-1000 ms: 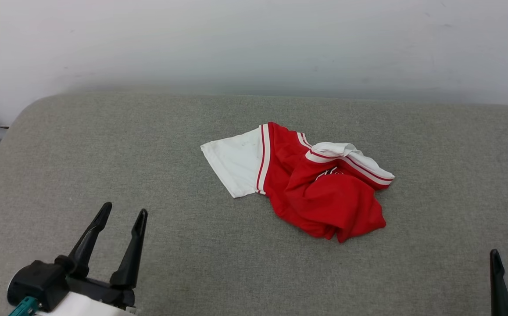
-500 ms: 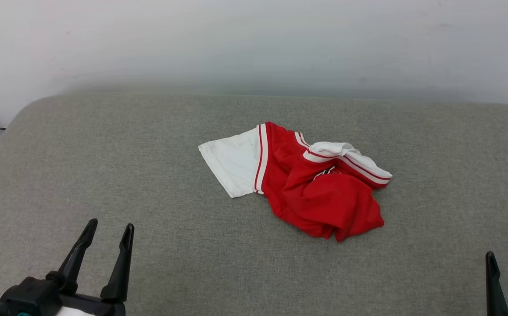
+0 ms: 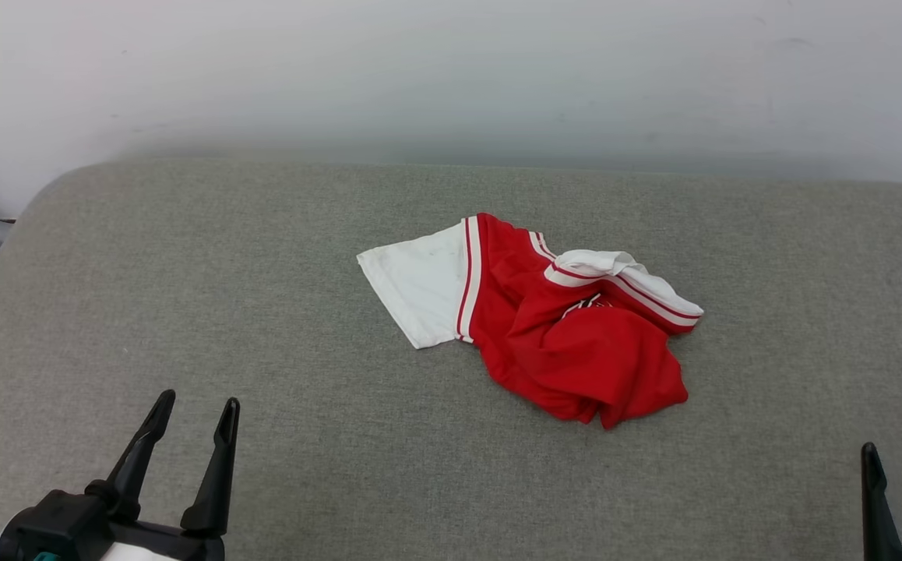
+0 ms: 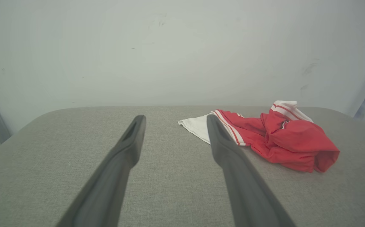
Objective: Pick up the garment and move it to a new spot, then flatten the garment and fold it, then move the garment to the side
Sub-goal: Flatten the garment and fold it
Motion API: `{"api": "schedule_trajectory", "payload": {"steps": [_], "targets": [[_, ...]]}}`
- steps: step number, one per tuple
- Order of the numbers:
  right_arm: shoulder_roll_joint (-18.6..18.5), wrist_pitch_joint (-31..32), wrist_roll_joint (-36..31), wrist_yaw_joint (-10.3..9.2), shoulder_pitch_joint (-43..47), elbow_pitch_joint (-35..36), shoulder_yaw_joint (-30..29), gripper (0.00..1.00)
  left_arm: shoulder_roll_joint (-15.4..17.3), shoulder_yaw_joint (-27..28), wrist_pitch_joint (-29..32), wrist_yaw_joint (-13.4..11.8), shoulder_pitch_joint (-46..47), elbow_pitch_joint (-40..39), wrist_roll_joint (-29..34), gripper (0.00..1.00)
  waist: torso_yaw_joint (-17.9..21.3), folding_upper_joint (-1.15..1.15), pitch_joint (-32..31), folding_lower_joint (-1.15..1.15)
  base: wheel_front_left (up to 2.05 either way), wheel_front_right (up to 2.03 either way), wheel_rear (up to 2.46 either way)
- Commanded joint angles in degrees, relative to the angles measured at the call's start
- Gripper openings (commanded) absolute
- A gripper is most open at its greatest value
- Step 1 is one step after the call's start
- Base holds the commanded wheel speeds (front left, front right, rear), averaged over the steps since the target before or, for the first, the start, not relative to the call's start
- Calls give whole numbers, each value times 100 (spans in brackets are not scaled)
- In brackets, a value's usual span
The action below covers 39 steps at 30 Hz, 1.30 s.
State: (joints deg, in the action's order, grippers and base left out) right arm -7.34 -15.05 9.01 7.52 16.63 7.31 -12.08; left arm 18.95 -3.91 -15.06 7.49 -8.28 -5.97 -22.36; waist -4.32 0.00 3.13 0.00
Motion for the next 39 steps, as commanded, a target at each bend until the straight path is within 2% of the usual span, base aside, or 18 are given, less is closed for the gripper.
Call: {"api": "schedule_trajectory", "payload": {"steps": [1,10,13,18,21,22,23,28,39], "targets": [[-53,-19,14,-6,-49,0,36,100,-9,-10,-14,-1,47,20,11,100,-19,0,8,0,0,0,0],[-505,-19,271,-6,-617,-291,450,100,-52,-73,-15,-1,176,109,-29,100,-157,0,175,0,0,0,0],[-797,-18,554,-6,-948,-768,729,100,-77,-129,-15,-1,255,138,-87,100,-226,0,237,0,0,0,0],[-1408,65,1155,-6,-1817,-1947,1451,100,-79,-263,-14,-1,380,229,-137,100,-373,0,318,0,0,0,0],[-1757,475,1528,-7,-2529,-2494,1967,100,-110,-386,-15,-1,481,305,-176,100,-503,0,379,0,0,0,0],[-1757,475,1528,-7,-2529,-2494,1967,100,-110,-386,-15,-1,481,305,-176,100,-503,0,379,0,0,0,0],[-1930,767,1766,-6,-2984,-2773,2232,100,-125,-462,-14,-1,547,347,-200,100,-600,0,432,0,0,0,0],[-2229,1554,2265,-6,-3958,-3339,2777,100,-210,-668,-15,-1,725,488,-275,100,-893,0,568,0,0,0,0],[-2231,3349,3369,-6,-4967,-3599,3657,100,-289,-913,-15,-1,911,738,-451,100,-1345,0,785,0,0,0,0]]}}
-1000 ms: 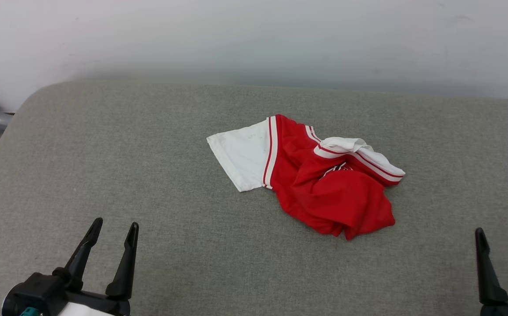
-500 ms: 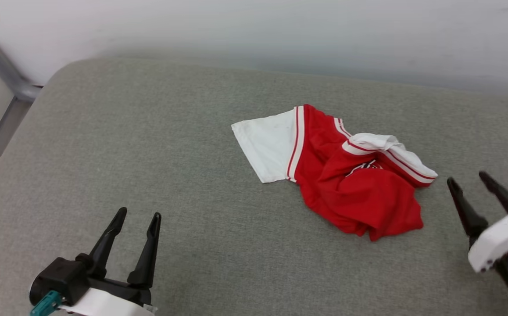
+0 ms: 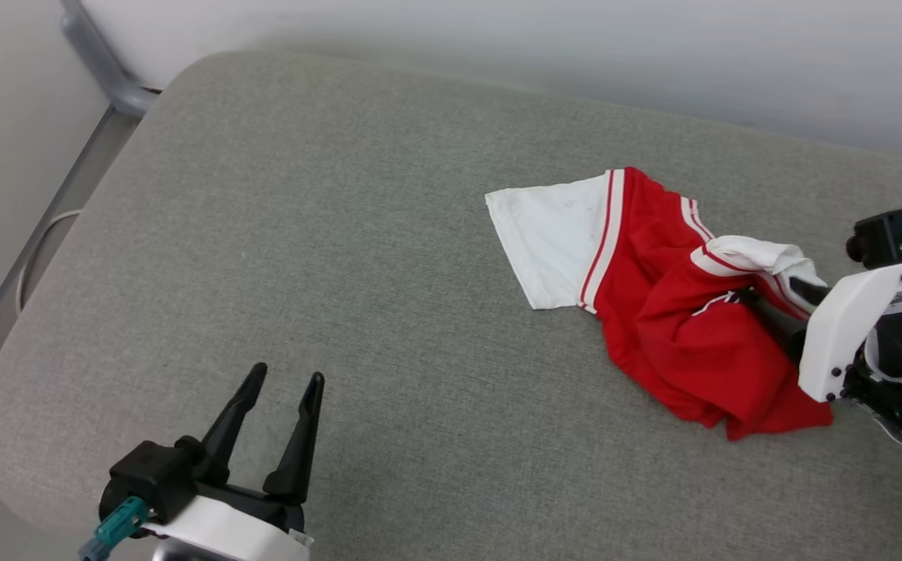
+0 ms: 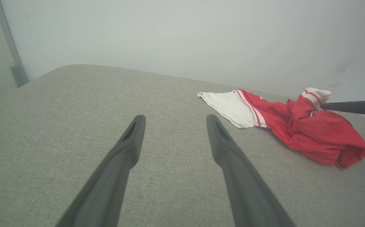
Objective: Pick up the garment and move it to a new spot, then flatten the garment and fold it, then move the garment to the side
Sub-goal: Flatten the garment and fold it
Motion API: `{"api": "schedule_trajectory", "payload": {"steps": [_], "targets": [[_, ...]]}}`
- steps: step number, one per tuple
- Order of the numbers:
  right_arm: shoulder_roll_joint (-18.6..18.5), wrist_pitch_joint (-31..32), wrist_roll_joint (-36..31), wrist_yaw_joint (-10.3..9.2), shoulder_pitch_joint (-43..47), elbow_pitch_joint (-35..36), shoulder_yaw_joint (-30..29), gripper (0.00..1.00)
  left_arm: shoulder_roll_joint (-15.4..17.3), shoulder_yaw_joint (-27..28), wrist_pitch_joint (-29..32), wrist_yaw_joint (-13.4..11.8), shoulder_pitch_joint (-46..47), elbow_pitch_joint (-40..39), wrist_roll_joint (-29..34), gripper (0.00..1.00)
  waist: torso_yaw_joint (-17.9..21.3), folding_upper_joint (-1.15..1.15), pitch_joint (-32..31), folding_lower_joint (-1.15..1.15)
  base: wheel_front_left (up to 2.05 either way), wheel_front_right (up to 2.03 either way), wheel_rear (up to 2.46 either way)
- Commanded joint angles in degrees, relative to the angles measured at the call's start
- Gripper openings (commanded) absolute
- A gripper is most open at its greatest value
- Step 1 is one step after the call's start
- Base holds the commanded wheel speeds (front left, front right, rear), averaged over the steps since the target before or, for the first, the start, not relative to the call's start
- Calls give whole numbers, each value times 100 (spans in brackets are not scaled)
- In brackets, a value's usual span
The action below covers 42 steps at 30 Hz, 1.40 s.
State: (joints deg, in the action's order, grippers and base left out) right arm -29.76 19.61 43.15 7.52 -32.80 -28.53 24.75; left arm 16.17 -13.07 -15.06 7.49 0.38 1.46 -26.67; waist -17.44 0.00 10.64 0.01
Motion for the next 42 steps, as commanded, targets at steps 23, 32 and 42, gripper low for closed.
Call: {"api": "schedule_trajectory", "payload": {"steps": [23,32,42], "targets": [[265,1617,12,-7,-676,-460,824,0,-140,-338,-15,-1,375,336,-112,100,81,0,127,-1,0,0,0],[-707,2140,161,-5,-287,1407,-74,0,-119,-255,-14,-1,269,273,-109,100,415,0,70,-1,0,0,0],[176,2415,-247,-4,2675,2437,-1215,0,-191,-248,-15,-1,336,372,-154,100,494,0,219,-1,0,0,0]]}}
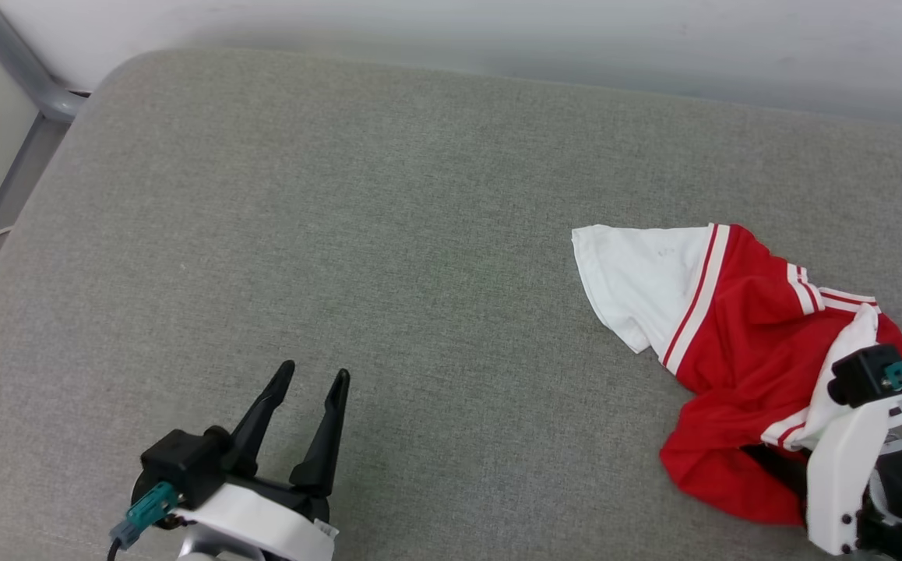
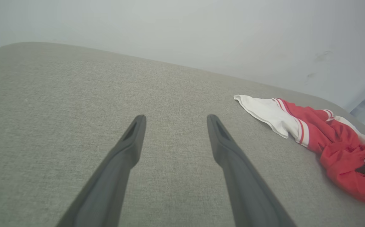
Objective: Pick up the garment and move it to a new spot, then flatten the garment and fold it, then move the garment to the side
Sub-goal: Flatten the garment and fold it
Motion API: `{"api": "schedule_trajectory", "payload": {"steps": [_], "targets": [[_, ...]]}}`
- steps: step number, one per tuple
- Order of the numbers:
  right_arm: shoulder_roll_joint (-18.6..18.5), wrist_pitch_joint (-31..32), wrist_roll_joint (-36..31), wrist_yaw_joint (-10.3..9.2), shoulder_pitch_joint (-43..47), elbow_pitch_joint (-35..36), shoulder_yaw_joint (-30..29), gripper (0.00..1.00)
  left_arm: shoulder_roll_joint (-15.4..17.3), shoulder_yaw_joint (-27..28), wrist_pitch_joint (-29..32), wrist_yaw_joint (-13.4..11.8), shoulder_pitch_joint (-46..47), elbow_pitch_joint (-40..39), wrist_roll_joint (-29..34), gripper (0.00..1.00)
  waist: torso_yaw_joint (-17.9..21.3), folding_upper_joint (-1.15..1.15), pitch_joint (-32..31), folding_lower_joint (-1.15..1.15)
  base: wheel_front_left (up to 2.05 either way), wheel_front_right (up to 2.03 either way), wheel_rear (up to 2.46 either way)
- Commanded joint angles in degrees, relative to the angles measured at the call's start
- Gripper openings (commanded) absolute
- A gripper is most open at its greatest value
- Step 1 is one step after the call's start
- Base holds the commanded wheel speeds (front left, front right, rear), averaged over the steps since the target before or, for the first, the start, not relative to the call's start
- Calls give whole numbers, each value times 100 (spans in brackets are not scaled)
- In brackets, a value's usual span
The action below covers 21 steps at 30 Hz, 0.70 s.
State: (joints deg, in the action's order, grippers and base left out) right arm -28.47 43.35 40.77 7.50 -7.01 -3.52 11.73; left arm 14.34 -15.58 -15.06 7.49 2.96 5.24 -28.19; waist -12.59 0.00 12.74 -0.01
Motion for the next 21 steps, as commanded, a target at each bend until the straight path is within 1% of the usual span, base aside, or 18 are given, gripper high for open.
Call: {"api": "schedule_trajectory", "payload": {"steps": [1,2,4,5,6,7,8,11,12,15,19,21], "targets": [[185,-13,-56,-2,201,-173,156,0,-13,-29,-14,-1,117,12,-1,100,12,0,15,1,0,0,0],[313,-100,-104,-2,248,-261,218,0,-3,-75,-15,-1,157,21,7,100,19,0,15,1,0,0,0],[355,-287,-256,-1,197,-302,380,0,29,-111,-15,-1,204,43,-7,100,43,0,12,1,0,0,0],[427,-359,-200,-1,171,-312,397,4,48,-95,-14,-1,224,42,-18,100,70,0,1,1,0,0,0],[458,-437,-170,-1,126,-287,369,22,64,-62,-15,-1,227,42,-25,100,101,0,-15,1,0,0,0],[446,-495,-177,-1,84,-232,351,49,83,-38,-15,-1,215,44,-30,100,133,0,-29,1,0,0,0],[394,-511,-203,-1,68,-168,344,100,93,-8,-14,-1,199,46,-31,100,161,0,-39,1,0,0,0],[340,-537,-191,-6,166,42,177,100,105,24,-15,-1,133,39,-24,100,233,0,-84,1,0,0,0],[296,-457,-221,-6,232,145,141,100,99,26,-15,-1,116,40,-35,100,249,0,-103,1,0,0,0],[344,-264,-254,-4,359,585,-129,100,87,48,-15,-1,71,25,-61,100,299,0,-142,1,0,0,0],[381,178,-413,-2,581,1168,-689,100,96,35,-15,-1,18,14,-67,100,320,0,-170,1,0,0,0],[457,397,-511,-3,639,1434,-1003,100,102,24,-15,-1,19,19,-67,100,304,0,-184,1,0,0,0]]}}
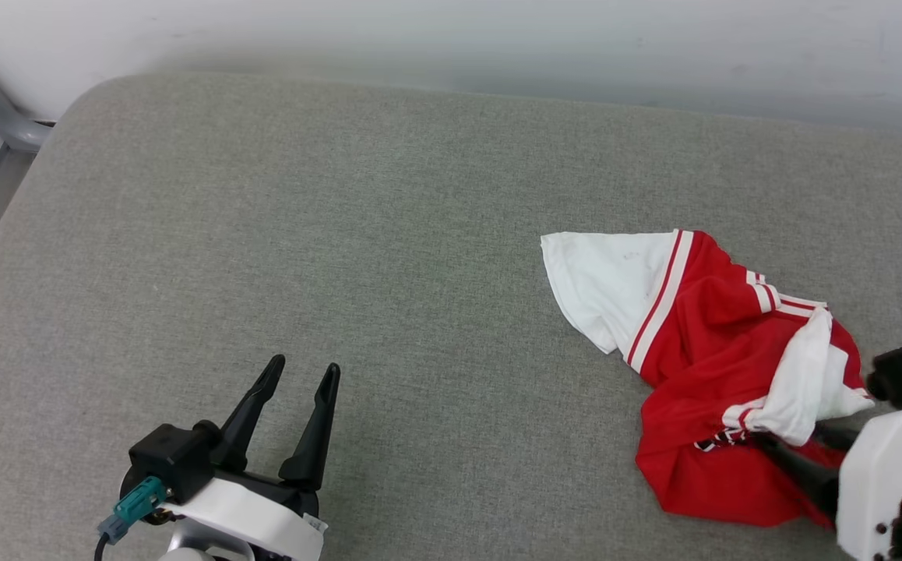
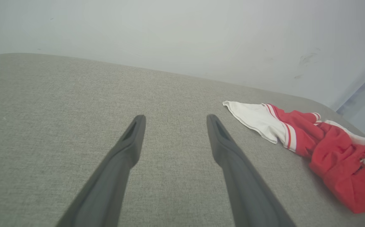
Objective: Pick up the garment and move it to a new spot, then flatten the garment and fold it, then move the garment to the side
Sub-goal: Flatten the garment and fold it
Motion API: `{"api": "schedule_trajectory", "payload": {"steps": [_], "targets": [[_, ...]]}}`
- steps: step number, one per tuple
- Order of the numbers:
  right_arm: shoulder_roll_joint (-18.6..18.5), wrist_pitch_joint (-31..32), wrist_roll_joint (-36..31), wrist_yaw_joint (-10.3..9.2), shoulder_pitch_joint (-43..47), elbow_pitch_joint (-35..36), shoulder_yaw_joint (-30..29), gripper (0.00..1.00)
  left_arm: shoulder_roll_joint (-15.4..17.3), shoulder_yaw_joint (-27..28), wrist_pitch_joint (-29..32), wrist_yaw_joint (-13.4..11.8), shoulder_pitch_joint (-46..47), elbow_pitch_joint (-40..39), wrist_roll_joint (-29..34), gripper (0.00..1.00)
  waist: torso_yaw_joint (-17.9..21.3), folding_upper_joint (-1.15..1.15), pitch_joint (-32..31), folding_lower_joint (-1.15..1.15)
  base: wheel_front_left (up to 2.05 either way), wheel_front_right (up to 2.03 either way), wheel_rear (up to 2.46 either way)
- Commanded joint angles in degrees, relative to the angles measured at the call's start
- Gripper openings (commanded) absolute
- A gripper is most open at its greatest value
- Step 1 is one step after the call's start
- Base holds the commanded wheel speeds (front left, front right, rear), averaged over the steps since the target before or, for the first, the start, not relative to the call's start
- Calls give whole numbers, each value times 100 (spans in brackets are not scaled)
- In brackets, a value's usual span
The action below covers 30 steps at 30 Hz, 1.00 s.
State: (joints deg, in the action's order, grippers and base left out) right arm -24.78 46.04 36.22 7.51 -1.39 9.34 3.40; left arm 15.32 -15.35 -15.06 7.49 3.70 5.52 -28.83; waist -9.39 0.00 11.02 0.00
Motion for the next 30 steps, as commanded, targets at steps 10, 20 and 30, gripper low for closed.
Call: {"api": "schedule_trajectory", "payload": {"steps": [10,20,30], "targets": [[277,763,-456,-4,-396,199,-991,100,-9,-110,-15,-1,-40,55,-1,100,-185,0,-88,0,0,0,0],[489,534,-603,-4,-1131,-1083,-754,100,-48,-287,-15,-1,-16,121,8,100,-365,0,-139,0,0,0,0],[426,53,-803,-4,-1633,-2448,287,46,-92,-383,-15,-1,70,167,-31,100,-381,0,-139,0,0,0,0]]}}
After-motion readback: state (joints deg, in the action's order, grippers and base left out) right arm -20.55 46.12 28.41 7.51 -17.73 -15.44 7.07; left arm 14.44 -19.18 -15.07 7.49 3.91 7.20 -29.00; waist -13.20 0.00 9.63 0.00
